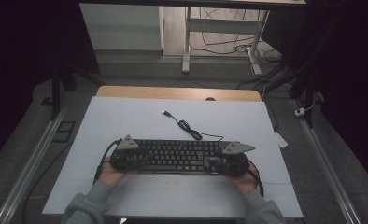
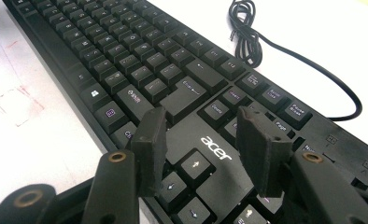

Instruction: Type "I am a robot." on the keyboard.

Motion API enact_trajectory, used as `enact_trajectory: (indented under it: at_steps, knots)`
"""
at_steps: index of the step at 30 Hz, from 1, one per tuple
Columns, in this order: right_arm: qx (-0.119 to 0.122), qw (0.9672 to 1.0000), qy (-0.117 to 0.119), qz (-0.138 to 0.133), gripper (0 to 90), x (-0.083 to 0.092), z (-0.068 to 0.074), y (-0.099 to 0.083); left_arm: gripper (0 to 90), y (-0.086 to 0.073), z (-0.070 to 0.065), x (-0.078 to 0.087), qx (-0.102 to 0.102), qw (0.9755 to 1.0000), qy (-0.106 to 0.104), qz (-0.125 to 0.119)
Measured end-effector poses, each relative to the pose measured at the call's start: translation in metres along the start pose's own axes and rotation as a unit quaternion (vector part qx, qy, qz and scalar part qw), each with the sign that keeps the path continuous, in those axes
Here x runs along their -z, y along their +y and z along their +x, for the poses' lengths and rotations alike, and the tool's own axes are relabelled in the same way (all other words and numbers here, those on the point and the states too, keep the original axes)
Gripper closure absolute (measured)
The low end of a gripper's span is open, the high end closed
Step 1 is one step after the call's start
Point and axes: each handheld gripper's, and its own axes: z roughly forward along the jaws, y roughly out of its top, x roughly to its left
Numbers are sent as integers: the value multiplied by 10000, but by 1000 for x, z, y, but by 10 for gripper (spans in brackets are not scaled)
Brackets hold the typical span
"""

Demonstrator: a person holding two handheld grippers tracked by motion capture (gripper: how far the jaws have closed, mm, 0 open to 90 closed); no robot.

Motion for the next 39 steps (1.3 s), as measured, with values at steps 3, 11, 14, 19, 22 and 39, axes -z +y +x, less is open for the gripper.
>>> enact_trajectory:
  at_steps: [3,11,14,19,22,39]
  knots:
    - [-6,10000,20,4,529,0,0,0,470,-2,5,0,89,9999,75,31]
    - [-8,10000,36,-8,527,0,0,0,416,-4,11,4,191,9997,126,27]
    - [9,10000,28,-11,527,1,0,0,405,-4,14,5,224,9996,137,61]
    - [-14,10000,40,-14,527,0,0,0,394,-6,16,5,285,9994,186,91]
    - [0,10000,39,-11,526,0,0,0,393,-6,16,5,269,9994,189,93]
    - [-5,10000,31,-10,527,0,0,0,394,-2,17,3,245,9992,301,92]
